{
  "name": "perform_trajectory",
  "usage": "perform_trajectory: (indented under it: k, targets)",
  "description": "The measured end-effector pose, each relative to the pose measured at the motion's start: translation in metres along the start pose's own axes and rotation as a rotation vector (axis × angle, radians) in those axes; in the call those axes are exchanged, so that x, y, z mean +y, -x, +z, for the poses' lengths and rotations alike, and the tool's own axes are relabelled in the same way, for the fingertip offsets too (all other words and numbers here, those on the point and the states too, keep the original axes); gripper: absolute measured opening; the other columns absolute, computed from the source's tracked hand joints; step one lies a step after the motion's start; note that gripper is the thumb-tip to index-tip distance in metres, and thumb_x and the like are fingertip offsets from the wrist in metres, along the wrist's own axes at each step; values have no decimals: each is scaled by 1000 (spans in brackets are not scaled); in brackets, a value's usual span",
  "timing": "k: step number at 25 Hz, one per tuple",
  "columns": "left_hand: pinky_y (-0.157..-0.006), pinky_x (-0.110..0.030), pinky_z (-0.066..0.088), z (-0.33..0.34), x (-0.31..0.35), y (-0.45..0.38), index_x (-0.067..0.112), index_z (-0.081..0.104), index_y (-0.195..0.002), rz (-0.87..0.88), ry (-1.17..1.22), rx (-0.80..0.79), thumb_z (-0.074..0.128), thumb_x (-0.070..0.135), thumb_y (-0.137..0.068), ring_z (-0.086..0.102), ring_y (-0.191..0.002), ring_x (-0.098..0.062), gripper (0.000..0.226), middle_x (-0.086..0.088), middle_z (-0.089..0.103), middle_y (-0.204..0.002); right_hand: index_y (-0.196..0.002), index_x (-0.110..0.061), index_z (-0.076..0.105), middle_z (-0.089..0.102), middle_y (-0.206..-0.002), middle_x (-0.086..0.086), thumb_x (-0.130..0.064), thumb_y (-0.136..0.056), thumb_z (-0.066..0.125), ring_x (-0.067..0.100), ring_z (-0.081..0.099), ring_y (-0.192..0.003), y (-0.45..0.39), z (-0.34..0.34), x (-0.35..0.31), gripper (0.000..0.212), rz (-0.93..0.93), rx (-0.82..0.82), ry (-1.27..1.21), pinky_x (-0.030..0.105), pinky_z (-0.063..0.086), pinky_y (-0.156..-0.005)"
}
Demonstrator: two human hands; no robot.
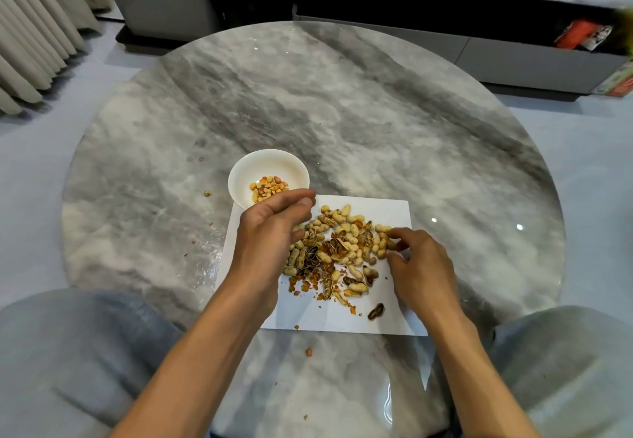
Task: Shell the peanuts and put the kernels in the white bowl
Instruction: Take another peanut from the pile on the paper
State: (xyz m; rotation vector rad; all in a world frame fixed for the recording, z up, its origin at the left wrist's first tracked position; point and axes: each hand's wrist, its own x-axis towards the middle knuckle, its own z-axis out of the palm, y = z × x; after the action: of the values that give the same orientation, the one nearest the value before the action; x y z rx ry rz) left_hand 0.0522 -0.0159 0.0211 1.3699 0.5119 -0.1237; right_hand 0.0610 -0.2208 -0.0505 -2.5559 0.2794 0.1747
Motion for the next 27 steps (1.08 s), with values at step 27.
perform_trajectory:
  k: [27]
  targets:
    - [-82, -25, 50, 8, -5, 2, 22, 76, -102, -2, -2, -91, 61, 17, -95, 70, -100, -11, 17, 6, 76, -102, -119, -24, 69, 53, -106, -6, -11, -95, 61, 13, 53, -94, 0, 1, 3, 28, -106, -56, -25, 24, 36, -70]
